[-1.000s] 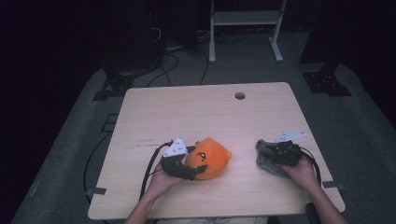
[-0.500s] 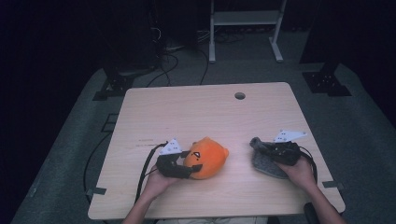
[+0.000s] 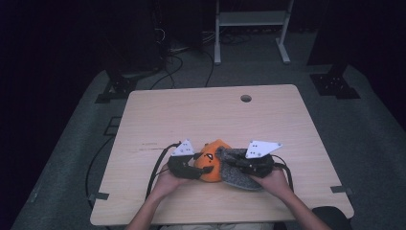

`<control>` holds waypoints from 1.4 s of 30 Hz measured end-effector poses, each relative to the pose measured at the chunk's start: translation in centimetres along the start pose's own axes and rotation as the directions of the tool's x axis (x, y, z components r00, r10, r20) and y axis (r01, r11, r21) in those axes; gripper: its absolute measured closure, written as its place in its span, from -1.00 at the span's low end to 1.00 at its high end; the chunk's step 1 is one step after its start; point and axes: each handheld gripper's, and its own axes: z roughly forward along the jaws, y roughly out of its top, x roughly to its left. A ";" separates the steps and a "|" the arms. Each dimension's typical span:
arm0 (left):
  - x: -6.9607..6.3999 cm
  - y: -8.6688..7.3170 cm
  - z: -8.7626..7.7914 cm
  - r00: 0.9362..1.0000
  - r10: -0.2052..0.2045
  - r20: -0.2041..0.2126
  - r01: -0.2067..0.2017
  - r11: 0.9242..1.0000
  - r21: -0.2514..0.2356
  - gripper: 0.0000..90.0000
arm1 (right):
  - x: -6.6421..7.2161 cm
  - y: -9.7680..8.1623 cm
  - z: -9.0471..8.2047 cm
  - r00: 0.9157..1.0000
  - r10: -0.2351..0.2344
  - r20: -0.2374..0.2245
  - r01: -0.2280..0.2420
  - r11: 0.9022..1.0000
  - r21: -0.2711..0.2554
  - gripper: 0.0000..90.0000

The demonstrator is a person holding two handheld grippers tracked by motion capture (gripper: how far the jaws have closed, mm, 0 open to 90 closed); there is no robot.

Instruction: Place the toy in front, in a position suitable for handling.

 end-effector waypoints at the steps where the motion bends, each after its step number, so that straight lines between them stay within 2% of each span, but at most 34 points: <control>1: 0.0 0.0 0.0 1.000 0.004 0.001 -0.004 1.000 -0.001 -0.11 | -0.5 -0.5 -0.1 1.000 0.009 0.019 -0.010 1.000 0.009 0.75; 3: 0.0 -0.1 -0.1 1.000 0.009 0.001 -0.009 1.000 0.001 -0.11 | -0.9 -0.7 -0.3 0.999 0.018 0.031 -0.018 1.000 0.011 0.75; 6: -0.2 -0.2 -0.3 0.999 0.033 -0.005 -0.033 0.999 0.016 -0.11 | -1.8 -1.6 -0.9 0.995 0.033 0.090 -0.037 0.999 0.039 0.75; 8: -0.2 -0.3 -0.4 0.999 0.032 -0.005 -0.032 0.999 0.013 -0.11 | -2.1 -2.1 -1.3 0.992 0.038 0.121 -0.046 0.997 0.061 0.75; 10: -0.2 -0.4 -0.3 0.999 0.034 -0.005 -0.034 0.999 0.006 -0.11 | -2.0 -2.2 -1.4 0.993 0.057 0.108 -0.062 0.997 0.050 0.75; 12: -0.1 -0.4 -0.3 0.999 0.032 -0.007 -0.032 0.999 0.001 -0.12 | -1.5 -1.9 -1.3 0.994 0.092 0.053 -0.093 0.996 0.010 0.75; 13: 0.0 -0.4 -0.3 0.999 0.035 -0.006 -0.035 0.999 0.003 -0.13 | -0.6 -1.3 -0.9 0.998 0.053 0.033 -0.054 0.999 0.003 0.75; 14: 0.1 -0.5 -0.4 0.999 0.033 -0.005 -0.033 0.999 0.004 -0.13 | -0.3 -1.1 -0.7 0.999 0.031 0.041 -0.031 1.000 0.007 0.75; 16: 0.3 -0.6 -0.6 0.999 0.033 -0.001 -0.033 0.999 0.007 -0.13 | -0.4 -1.1 -0.6 0.999 0.031 0.042 -0.032 0.999 0.005 0.75; 18: 0.4 -0.6 -0.7 0.999 0.034 0.004 -0.034 0.999 0.008 -0.13 | -1.3 -1.3 -0.8 0.997 0.063 0.055 -0.064 0.998 0.006 0.75; 21: 0.3 -0.6 -0.7 0.999 0.051 0.008 -0.051 0.999 0.008 -0.13 | -2.7 -2.1 -1.2 0.990 0.093 0.105 -0.098 0.994 0.039 0.75; 24: 0.2 -0.5 -0.6 0.998 0.055 0.006 -0.055 0.998 0.006 -0.13 | -2.6 -2.3 -1.4 0.988 0.129 0.083 -0.132 0.991 0.031 0.75; 26: 0.4 -0.4 -0.7 0.999 0.037 -0.014 -0.037 0.999 0.007 -0.20 | -1.9 -2.0 -1.0 0.992 0.103 0.079 -0.106 0.994 0.036 0.75; 27: 0.6 -0.3 -0.8 1.000 0.011 -0.028 -0.011 1.000 0.005 -0.32 | -1.7 -1.9 -0.9 0.992 0.096 0.084 -0.099 0.994 0.040 0.75; 29: 0.9 -0.2 -0.9 0.998 -0.048 -0.046 0.048 0.999 0.002 -0.57 | -1.8 -2.0 -0.7 0.990 0.114 0.080 -0.118 0.992 0.042 0.75; 30: 1.1 -0.3 -0.8 0.996 -0.071 -0.047 0.071 0.997 0.013 -0.63 | -1.9 -2.1 -0.7 0.988 0.135 0.072 -0.138 0.990 0.040 0.75; 31: 1.3 -0.4 -0.8 0.995 -0.091 -0.034 0.091 0.996 0.021 -0.64 | -1.9 -2.1 -0.8 0.987 0.148 0.060 -0.150 0.988 0.036 0.75; 32: 1.5 -0.5 -0.8 0.996 -0.092 -0.019 0.092 0.995 0.022 -0.50 | -1.2 -2.0 -0.7 0.990 0.135 0.044 -0.136 0.990 0.026 0.75; 33: 1.5 -0.6 -0.8 0.997 -0.077 -0.017 0.077 0.997 0.017 -0.50 | -1.2 -2.0 -0.7 0.990 0.135 0.044 -0.136 0.990 0.026 0.75; 34: 1.4 -0.5 -0.8 0.998 -0.057 -0.017 0.058 0.998 0.018 -0.42 | -0.7 -1.8 -0.6 0.992 0.127 0.026 -0.127 0.992 0.015 0.75; 36: 1.1 -0.4 -0.8 1.000 -0.020 -0.016 0.021 1.000 0.020 -0.29 | 0.0 -1.3 -0.4 0.996 0.090 0.013 -0.090 0.996 0.004 0.75; 37: 1.0 -0.4 -0.9 1.000 -0.005 -0.020 0.006 1.000 0.020 -0.26 | 0.1 -1.2 -0.4 0.996 0.086 0.011 -0.086 0.996 -0.005 0.75; 40: 0.9 -0.4 -1.0 1.000 0.004 -0.018 -0.003 1.000 0.019 -0.25 | -0.5 -1.2 -0.5 0.994 0.102 0.025 -0.102 0.995 -0.018 0.75; 42: 0.9 -0.4 -0.9 0.999 -0.004 -0.040 0.005 1.000 0.015 -0.35 | -1.1 -1.5 -0.7 0.991 0.118 0.057 -0.118 0.993 -0.009 0.75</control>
